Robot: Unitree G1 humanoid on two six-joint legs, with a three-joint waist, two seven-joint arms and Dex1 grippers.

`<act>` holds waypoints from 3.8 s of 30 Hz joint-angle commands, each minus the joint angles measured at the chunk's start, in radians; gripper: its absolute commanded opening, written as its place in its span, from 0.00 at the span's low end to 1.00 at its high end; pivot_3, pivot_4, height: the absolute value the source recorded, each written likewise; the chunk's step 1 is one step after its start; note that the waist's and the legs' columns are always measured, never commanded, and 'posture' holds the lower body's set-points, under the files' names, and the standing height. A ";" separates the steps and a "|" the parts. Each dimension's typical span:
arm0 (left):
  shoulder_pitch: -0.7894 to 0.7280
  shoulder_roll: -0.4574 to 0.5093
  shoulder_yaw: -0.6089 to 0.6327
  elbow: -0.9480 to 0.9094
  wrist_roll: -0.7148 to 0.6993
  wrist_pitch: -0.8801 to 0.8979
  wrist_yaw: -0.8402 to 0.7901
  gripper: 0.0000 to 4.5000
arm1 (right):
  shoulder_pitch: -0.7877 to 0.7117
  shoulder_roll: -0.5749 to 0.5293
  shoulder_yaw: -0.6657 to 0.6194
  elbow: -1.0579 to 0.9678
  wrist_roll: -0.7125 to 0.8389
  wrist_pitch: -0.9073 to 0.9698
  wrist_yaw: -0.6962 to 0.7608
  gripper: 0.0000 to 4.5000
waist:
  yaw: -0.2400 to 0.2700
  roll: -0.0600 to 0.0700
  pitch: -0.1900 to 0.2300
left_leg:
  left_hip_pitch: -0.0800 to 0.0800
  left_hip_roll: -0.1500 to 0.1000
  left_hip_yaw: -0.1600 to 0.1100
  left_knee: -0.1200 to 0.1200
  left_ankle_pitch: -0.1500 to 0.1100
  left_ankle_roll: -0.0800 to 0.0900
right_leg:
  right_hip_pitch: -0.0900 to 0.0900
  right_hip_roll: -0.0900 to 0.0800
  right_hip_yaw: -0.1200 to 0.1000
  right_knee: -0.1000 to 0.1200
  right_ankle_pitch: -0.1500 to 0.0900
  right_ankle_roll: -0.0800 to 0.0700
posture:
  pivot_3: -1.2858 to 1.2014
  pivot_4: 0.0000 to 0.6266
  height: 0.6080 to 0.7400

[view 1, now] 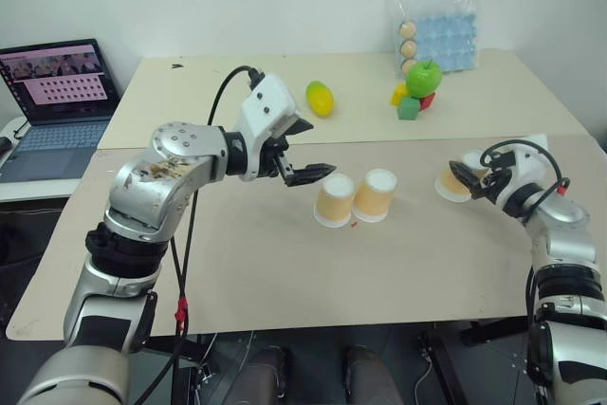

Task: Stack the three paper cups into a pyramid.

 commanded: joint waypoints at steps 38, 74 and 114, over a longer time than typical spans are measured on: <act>0.072 0.111 0.028 -0.075 -0.036 -0.057 -0.075 1.00 | -0.226 -0.162 0.217 -0.766 0.273 0.608 0.395 0.59 | 0.004 0.001 0.001 | -0.001 0.000 0.000 0.000 -0.001 -0.001 | -0.002 -0.001 0.001 0.001 -0.001 0.001 | 0.52 0.24 1.00; 0.091 0.077 0.029 -0.091 -0.035 -0.034 0.013 1.00 | -0.289 -0.001 0.288 -0.523 0.174 0.503 0.448 0.59 | 0.003 0.001 0.001 | -0.001 0.000 0.000 0.000 -0.001 -0.002 | -0.004 0.000 0.001 0.003 0.000 0.000 | 0.52 0.24 1.00; 0.335 0.044 0.153 -0.058 -0.024 -0.155 0.082 1.00 | 0.388 -0.301 -0.317 -0.544 0.222 0.414 0.373 0.99 | 0.016 0.002 0.002 | 0.000 0.001 0.001 -0.001 -0.004 -0.006 | -0.002 -0.002 0.001 0.003 -0.001 0.000 | 0.52 0.24 1.00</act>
